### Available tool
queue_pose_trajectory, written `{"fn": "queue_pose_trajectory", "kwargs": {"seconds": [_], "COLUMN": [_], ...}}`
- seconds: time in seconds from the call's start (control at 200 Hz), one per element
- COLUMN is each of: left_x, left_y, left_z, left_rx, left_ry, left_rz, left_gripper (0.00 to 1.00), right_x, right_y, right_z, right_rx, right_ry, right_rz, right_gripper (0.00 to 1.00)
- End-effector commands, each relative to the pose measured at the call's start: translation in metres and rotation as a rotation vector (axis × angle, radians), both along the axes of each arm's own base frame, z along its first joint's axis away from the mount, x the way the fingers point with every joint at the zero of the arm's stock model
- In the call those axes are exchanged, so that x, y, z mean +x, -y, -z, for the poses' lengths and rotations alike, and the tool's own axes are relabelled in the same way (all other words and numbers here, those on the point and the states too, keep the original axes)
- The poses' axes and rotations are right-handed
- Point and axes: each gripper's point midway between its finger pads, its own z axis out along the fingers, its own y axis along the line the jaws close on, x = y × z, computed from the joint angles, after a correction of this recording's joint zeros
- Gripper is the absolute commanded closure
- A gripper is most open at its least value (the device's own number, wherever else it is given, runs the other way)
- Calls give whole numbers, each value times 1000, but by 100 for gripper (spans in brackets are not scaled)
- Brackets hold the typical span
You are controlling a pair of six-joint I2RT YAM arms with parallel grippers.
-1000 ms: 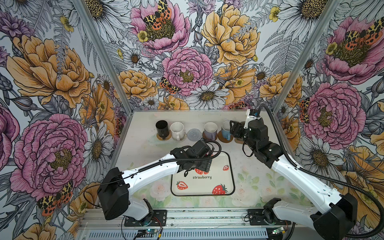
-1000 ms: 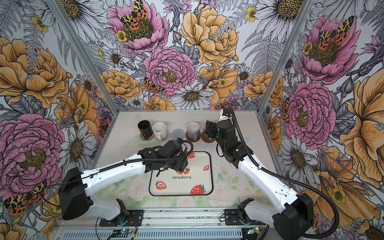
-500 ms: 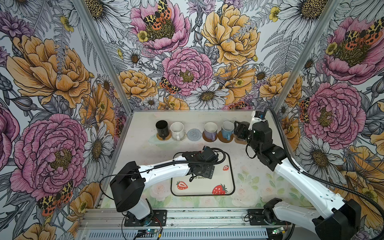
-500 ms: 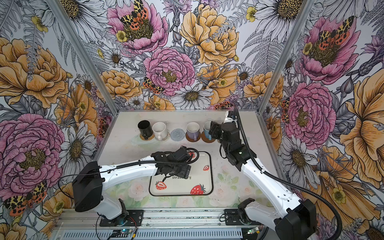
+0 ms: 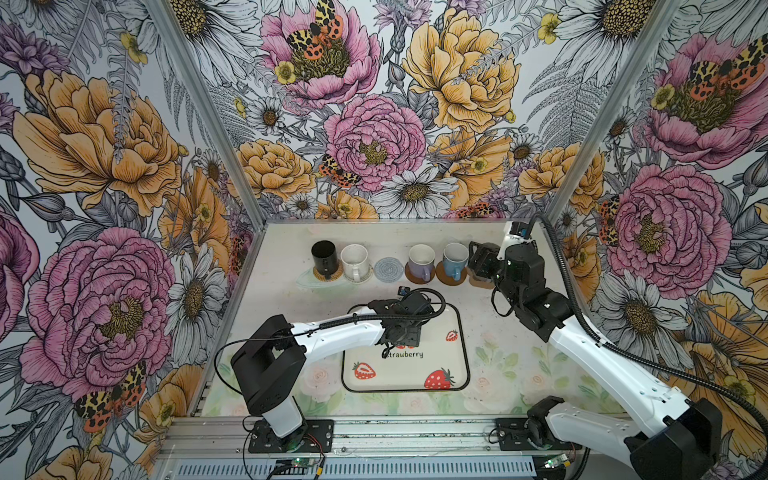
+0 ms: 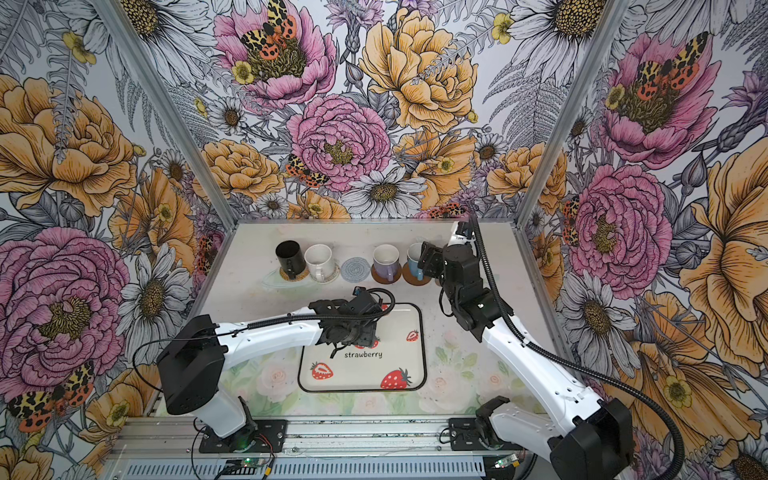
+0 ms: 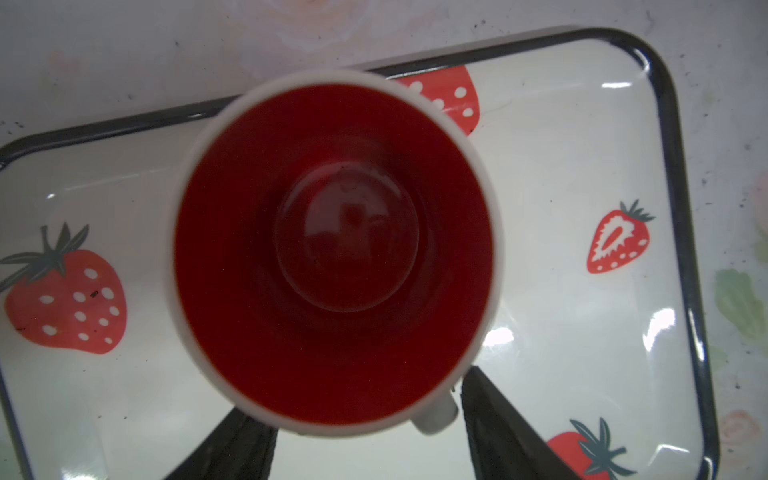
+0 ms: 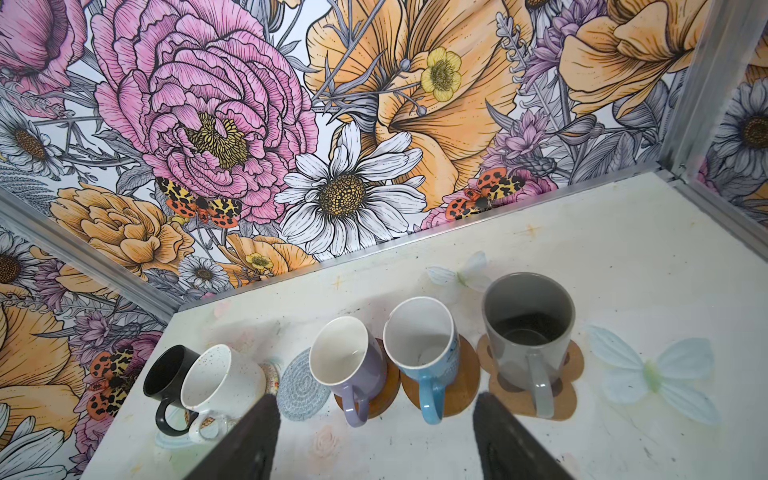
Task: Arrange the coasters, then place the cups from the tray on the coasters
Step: 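Lower the open left gripper over the red-lined mug on the tray, then close the left gripper on the red-lined mug's rim and lift it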
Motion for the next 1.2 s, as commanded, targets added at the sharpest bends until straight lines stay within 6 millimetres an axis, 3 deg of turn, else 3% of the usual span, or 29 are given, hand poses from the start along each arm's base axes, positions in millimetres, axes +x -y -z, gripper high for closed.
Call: {"fn": "queue_pose_trajectory", "kwargs": {"seconds": [0.0, 0.26, 0.666, 0.906, 1.196], "left_x": [9, 11, 8, 9, 9], "left_y": [-5, -13, 5, 6, 7], "left_z": [5, 9, 11, 14, 17], "left_rx": [-5, 23, 33, 41, 49], "left_ry": [22, 25, 21, 19, 15], "left_rz": [-41, -46, 28, 31, 36], "left_gripper": [34, 43, 60, 66, 85], "right_x": [3, 8, 13, 14, 14], "right_y": [3, -1, -8, -8, -9], "right_z": [0, 4, 6, 8, 10], "right_rx": [7, 9, 14, 13, 13], "right_ry": [8, -5, -15, -19, -24], "right_rz": [14, -1, -26, -26, -27], "right_gripper": [24, 24, 24, 24, 24]}}
